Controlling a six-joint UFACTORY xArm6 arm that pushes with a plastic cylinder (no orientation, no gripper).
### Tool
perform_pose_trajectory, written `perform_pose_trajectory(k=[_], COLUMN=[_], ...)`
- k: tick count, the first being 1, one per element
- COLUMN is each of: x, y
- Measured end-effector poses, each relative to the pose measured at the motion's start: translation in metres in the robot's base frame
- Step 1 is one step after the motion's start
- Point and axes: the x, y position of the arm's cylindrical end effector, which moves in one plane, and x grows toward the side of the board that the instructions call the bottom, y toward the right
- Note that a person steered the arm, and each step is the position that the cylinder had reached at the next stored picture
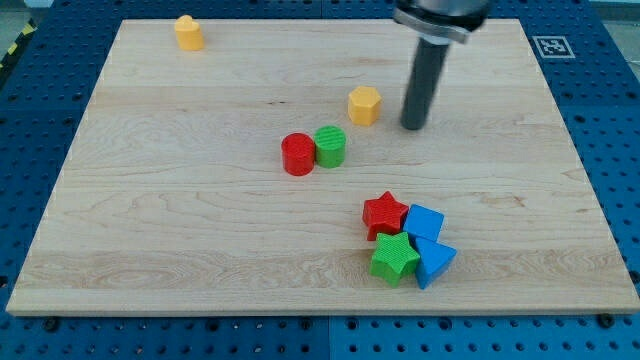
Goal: Place the hexagon diagonally to the bottom right side of the heart
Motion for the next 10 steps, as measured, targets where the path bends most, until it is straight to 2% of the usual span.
perform_pose_trajectory(k=[1,3,4,6,7,8,9,10], x=[-0.013,-0.026,-0.051,-0.054,-0.058,-0.063,-0.072,-0.060], y=[-0.081,-0.079,-0.107,-0.065,-0.088,-0.155,-0.163,-0.101])
